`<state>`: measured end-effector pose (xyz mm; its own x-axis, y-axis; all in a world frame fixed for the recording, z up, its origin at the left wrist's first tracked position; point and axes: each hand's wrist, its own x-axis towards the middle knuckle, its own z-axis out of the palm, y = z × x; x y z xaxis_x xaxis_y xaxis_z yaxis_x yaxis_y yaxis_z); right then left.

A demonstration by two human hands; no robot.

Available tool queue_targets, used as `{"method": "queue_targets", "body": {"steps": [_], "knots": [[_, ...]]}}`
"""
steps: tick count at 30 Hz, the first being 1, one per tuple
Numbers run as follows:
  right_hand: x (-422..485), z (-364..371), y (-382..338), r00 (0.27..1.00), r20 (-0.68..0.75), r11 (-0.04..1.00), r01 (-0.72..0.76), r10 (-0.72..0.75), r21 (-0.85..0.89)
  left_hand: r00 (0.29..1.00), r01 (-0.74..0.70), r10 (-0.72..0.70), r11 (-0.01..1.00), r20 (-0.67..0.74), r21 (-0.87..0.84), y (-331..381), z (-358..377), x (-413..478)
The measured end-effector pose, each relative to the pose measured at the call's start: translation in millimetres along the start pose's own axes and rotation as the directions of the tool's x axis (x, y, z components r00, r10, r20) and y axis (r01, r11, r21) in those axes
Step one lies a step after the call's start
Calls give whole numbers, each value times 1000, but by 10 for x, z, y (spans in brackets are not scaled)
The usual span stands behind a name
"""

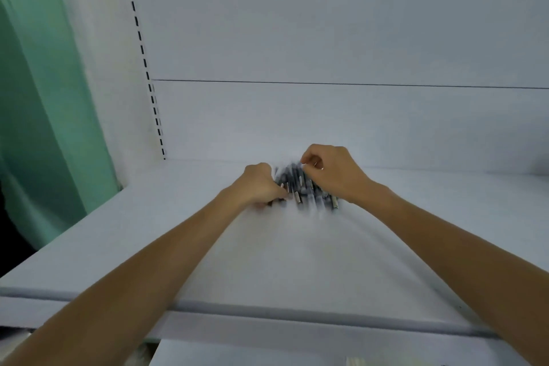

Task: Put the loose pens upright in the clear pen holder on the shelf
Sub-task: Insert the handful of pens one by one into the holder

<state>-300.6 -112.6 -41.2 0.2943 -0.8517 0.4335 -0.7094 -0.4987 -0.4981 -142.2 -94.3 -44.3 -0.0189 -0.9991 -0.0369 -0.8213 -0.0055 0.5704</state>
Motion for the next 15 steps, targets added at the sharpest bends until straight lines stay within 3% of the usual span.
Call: {"method": "queue_targets", "body": {"steps": [4,10,15], "knots": [[36,113,-77,998,53,999,-24,27,-46,999,37,-38,999,27,31,-131,-145,-65],[182,306,-239,990,124,980,-41,67,-195,995,102,-93,904,41,-416,-367,-267,-126],[278,508,-368,979,178,938,-36,103,-345,992,83,-115,903,-50,-423,-567,-293,-133]]}}
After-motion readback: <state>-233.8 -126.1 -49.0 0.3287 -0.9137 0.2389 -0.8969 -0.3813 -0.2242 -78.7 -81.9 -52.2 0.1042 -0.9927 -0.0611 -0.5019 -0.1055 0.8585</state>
